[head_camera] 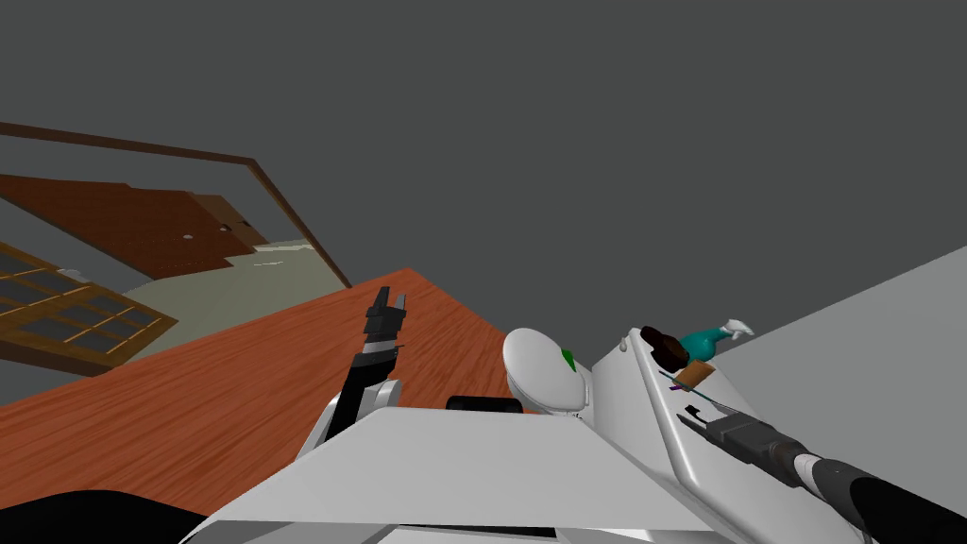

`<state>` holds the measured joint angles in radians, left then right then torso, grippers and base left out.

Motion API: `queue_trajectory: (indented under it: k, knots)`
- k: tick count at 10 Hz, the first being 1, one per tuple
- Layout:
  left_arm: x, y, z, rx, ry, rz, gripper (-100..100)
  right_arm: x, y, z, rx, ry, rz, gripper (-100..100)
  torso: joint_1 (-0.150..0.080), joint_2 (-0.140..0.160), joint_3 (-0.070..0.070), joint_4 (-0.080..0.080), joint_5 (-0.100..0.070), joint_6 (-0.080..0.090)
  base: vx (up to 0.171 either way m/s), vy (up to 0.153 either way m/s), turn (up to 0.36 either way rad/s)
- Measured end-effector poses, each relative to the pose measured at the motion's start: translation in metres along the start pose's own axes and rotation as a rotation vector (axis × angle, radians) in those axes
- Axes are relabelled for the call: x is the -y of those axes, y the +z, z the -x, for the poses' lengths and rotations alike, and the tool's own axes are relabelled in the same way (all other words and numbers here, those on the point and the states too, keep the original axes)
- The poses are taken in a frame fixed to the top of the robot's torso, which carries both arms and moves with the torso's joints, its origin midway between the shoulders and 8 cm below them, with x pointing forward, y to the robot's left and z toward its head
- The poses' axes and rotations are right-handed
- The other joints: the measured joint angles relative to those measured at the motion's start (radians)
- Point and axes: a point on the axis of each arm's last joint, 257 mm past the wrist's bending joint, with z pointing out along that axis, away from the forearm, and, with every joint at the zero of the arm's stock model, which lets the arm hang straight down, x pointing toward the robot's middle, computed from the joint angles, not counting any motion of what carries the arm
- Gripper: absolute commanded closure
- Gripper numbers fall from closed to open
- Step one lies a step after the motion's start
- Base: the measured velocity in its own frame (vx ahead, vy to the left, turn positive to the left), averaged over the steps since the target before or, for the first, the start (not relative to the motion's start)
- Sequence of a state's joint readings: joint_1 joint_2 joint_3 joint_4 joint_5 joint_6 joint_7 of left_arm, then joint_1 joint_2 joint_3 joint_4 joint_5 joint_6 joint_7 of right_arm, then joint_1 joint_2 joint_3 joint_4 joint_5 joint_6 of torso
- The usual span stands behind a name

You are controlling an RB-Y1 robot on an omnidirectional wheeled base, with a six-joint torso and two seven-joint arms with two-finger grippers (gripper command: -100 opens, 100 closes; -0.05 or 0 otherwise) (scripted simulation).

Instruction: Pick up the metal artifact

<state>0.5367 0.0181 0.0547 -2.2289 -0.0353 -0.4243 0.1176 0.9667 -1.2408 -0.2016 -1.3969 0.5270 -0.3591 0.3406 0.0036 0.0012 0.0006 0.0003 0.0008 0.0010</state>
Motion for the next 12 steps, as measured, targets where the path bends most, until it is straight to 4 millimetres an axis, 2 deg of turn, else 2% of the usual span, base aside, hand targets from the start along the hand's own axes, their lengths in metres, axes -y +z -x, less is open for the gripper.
queue_trajectory:
  k: [1,2,4,5,9,10,11,12]
  knots:
    - [0.000,0.000,0.000,0.000,0.000,0.000,0,0.000,0.000,-0.001,-0.003,-0.003,0.001,0,-0.001,0.000,0.000,0.000,0.000,0.000,0.000,0.000,0.000]
    - [0.000,0.000,0.000,0.000,0.000,0.000,0,0.000,0.000,-0.001,-0.003,-0.003,0.001,-100,-0.003,0.001,0.000,0.000,-0.001,0.000,0.035,-0.021,0.124]
    - [0.000,0.000,0.000,0.000,0.000,0.000,0,-0.007,0.006,-0.017,-0.012,0.014,-0.008,-100,-0.006,-0.003,-0.001,-0.001,-0.002,-0.001,0.040,-0.036,0.093]
    - [0.000,0.000,0.000,0.000,0.000,0.000,0,-0.008,0.007,-0.018,-0.013,0.014,-0.007,100,-0.007,-0.002,-0.001,-0.001,-0.003,-0.001,0.000,0.000,0.000]
    - [0.000,0.000,0.000,0.000,0.000,0.000,0,-0.008,0.007,-0.017,-0.012,0.012,-0.006,100,-0.008,-0.001,-0.001,0.000,-0.004,0.000,0.000,0.000,0.000]
    - [0.000,0.000,0.000,0.000,0.000,0.000,0,-0.008,0.007,-0.017,-0.012,0.012,-0.006,0,-0.009,-0.001,-0.001,0.000,-0.004,0.000,0.000,0.000,0.000]
    - [0.000,0.000,0.000,0.000,0.000,0.000,0,-0.008,0.007,-0.017,-0.012,0.012,-0.006,100,-0.009,-0.001,-0.001,0.000,-0.004,0.000,-0.020,0.016,-0.113]
    - [0.000,0.000,0.000,0.000,0.000,0.000,0,-0.005,0.005,-0.012,-0.009,0.007,-0.005,100,-0.007,0.000,0.000,0.000,-0.003,0.001,-0.043,0.029,-0.143]
